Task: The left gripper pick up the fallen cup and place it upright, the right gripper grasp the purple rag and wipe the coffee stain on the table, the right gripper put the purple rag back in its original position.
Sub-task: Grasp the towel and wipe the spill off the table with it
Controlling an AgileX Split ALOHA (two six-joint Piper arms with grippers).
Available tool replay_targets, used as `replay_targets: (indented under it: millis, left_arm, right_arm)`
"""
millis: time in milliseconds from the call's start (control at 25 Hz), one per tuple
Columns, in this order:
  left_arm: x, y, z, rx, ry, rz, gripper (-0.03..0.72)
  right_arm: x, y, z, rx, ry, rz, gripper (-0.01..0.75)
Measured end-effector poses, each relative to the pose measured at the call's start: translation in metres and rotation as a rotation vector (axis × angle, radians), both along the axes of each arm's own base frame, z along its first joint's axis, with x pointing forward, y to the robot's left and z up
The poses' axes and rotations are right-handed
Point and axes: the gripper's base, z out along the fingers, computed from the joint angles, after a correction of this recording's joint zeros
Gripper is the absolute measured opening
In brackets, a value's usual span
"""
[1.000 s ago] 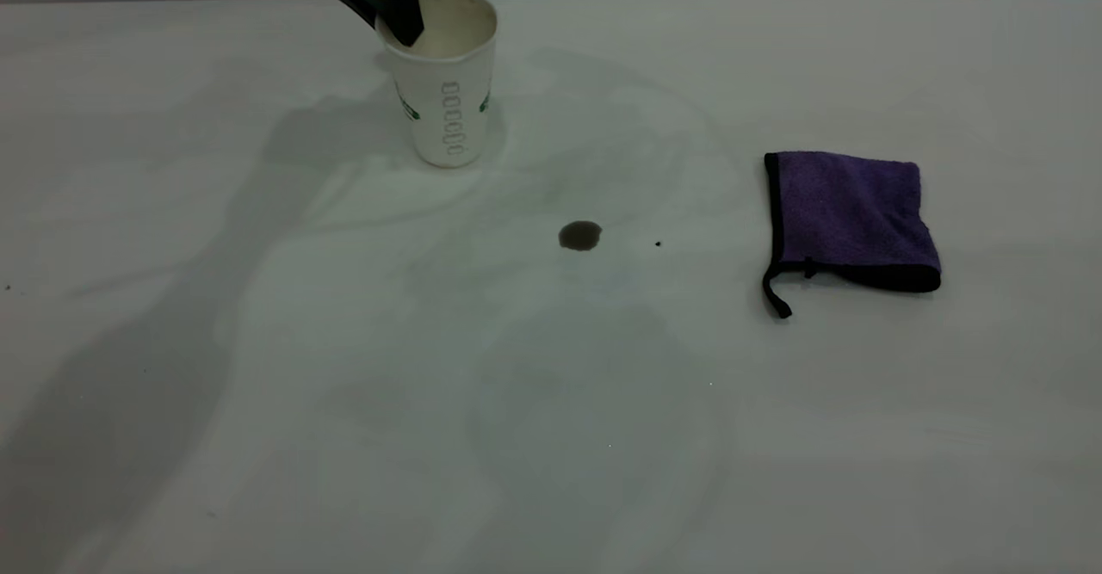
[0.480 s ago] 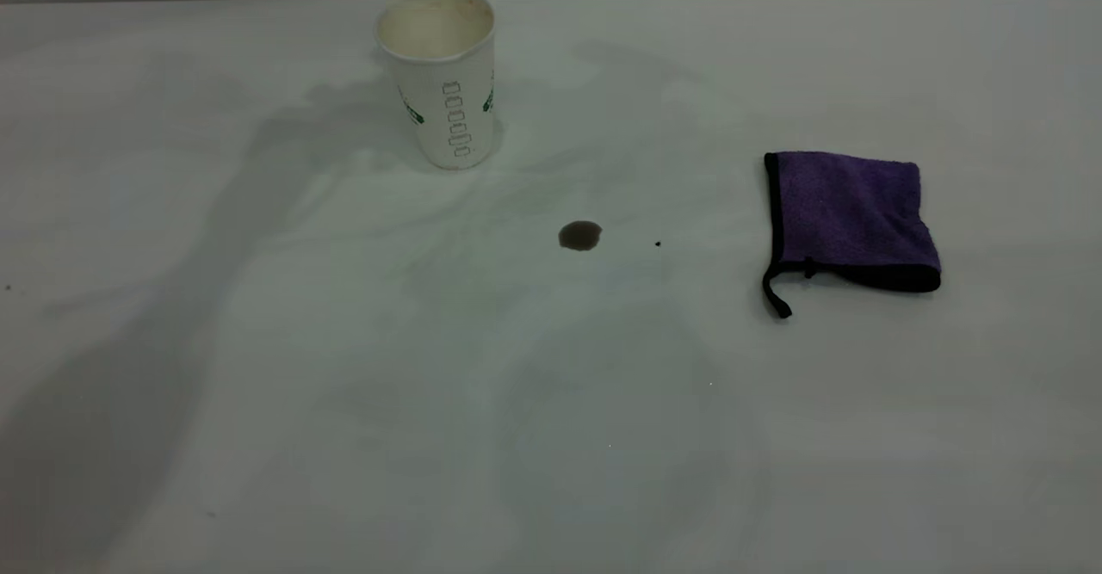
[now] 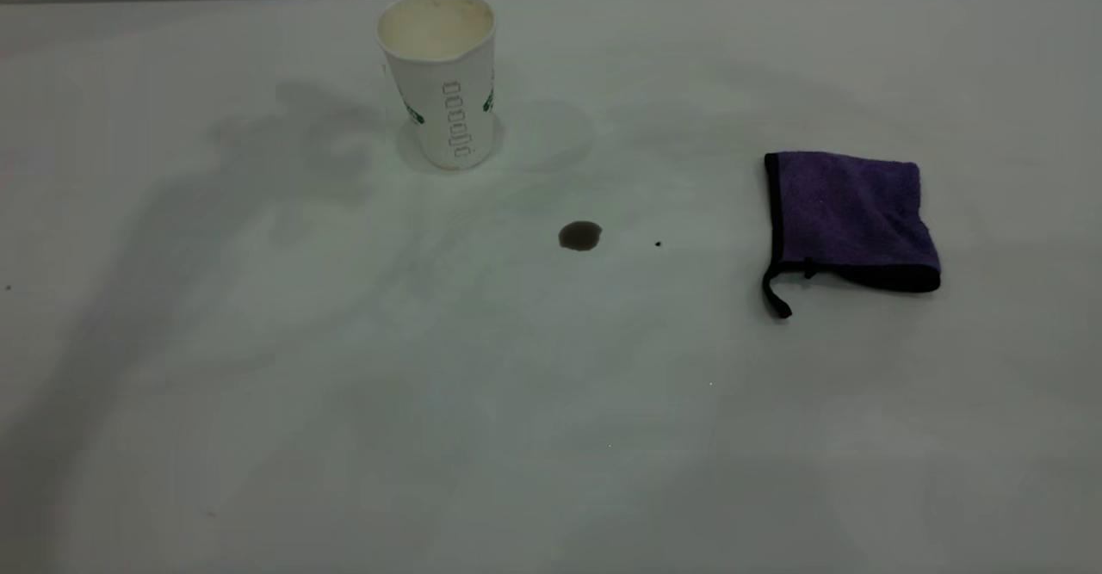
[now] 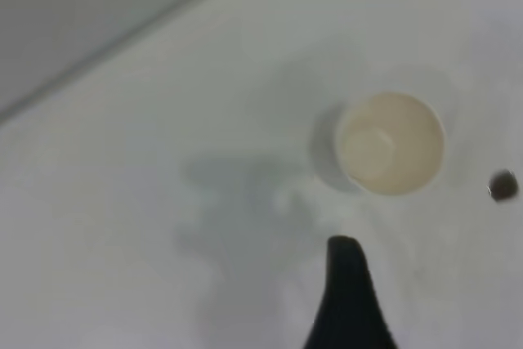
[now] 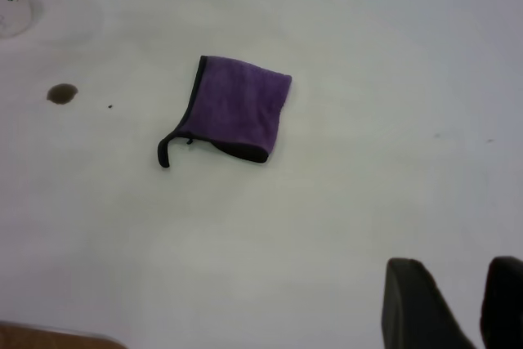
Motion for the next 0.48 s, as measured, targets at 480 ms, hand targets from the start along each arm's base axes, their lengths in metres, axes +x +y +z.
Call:
replay_targets:
  millis: [480]
  left_arm:
    - [-0.094,0.027,0.01,-0.023,0.085,0.137,0.516]
  right_arm:
    - [0.0,0.0,0.0,0.0,0.0,0.0,0.238]
